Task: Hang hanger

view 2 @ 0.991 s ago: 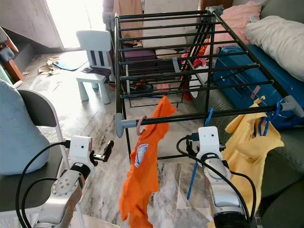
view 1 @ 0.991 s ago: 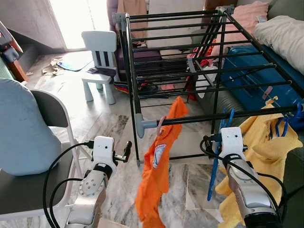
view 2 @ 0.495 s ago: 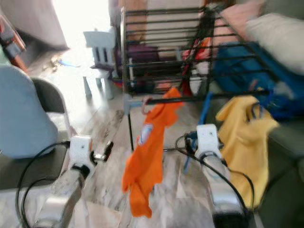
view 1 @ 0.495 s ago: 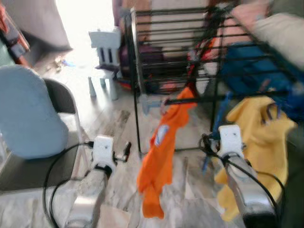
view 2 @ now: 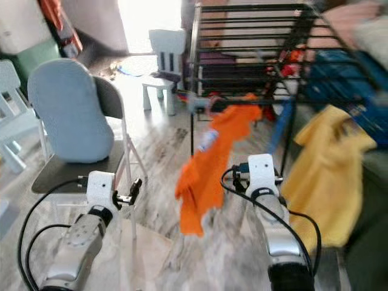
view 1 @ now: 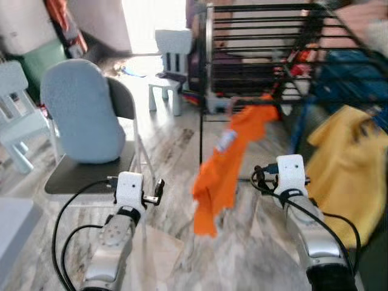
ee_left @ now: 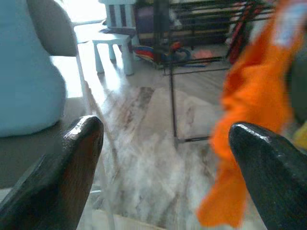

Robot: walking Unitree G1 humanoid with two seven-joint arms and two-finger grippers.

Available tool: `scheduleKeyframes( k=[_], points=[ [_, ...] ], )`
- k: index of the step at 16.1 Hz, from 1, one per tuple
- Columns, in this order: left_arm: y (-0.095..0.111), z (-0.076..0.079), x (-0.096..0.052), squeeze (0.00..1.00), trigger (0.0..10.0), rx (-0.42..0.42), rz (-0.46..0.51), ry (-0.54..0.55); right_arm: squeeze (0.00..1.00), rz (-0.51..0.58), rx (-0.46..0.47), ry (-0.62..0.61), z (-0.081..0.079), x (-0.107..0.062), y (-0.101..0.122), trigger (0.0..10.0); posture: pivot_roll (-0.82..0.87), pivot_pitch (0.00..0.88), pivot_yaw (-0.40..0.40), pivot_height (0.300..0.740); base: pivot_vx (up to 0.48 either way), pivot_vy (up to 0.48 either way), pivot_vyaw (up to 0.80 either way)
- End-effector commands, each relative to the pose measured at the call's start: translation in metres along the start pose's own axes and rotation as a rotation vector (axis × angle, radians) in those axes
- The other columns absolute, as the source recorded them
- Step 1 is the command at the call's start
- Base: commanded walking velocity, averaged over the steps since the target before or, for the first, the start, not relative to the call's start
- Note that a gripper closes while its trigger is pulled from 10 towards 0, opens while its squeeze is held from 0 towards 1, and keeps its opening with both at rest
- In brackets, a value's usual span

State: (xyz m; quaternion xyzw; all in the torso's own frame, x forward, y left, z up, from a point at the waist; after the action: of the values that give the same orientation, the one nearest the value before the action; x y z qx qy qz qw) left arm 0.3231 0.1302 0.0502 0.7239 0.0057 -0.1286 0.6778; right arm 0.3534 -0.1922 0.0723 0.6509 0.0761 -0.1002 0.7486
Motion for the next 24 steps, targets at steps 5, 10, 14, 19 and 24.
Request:
scheduleKeyframes(
  k=[5, 10, 14, 19, 24],
  points=[
    [-0.002, 0.000, 0.001, 0.00, 10.0, 0.010, -0.007, 0.002, 0.97, 0.004, 0.002, 0.001, 0.001, 0.001, 0.003, 10.0, -0.16, 0.000, 0.019, 0.740, -0.352, 0.000, 0.00],
    [-0.005, -0.002, 0.001, 0.00, 10.0, 0.021, -0.014, 0.007, 0.00, 0.000, -0.015, 0.001, 0.000, 0.002, 0.000, 10.0, -0.16, 0.000, 0.014, 0.740, -0.330, 0.000, 0.00],
    [-0.020, -0.020, -0.003, 0.00, 10.0, 0.063, -0.047, 0.070, 0.00, 0.037, -0.017, 0.019, -0.007, 0.005, -0.002, 10.0, -0.15, 0.000, 0.009, 0.740, -0.164, 0.000, 0.00],
    [0.003, -0.071, -0.020, 0.00, 10.0, 0.088, 0.053, 0.263, 0.00, 0.115, 0.135, 0.142, -0.025, -0.003, 0.011, 10.0, -0.14, 0.000, 0.013, 0.740, 0.000, 0.000, 0.00],
    [0.038, -0.064, -0.041, 0.00, 10.0, 0.266, 0.200, 0.171, 0.00, 0.169, 0.123, 0.225, -0.021, -0.022, 0.012, 10.0, -0.10, 0.000, -0.009, 0.740, 0.000, 0.000, 0.00]
  ],
)
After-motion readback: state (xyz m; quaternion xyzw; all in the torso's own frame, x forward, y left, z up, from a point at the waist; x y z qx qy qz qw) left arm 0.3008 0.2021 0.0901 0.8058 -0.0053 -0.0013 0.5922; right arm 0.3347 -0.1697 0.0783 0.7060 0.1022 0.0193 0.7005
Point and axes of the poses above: a point about 5 cm out from each wrist's last joint towards the gripper, its own x axis pointing out of the wrist towards the gripper, its own y axis along the axis of the wrist's last joint, z = x × y, the point moved 5 cm from there along x, pointing out of the wrist towards the gripper, and after that the axes turned 3 degrees about x, right-handed, at the moved point
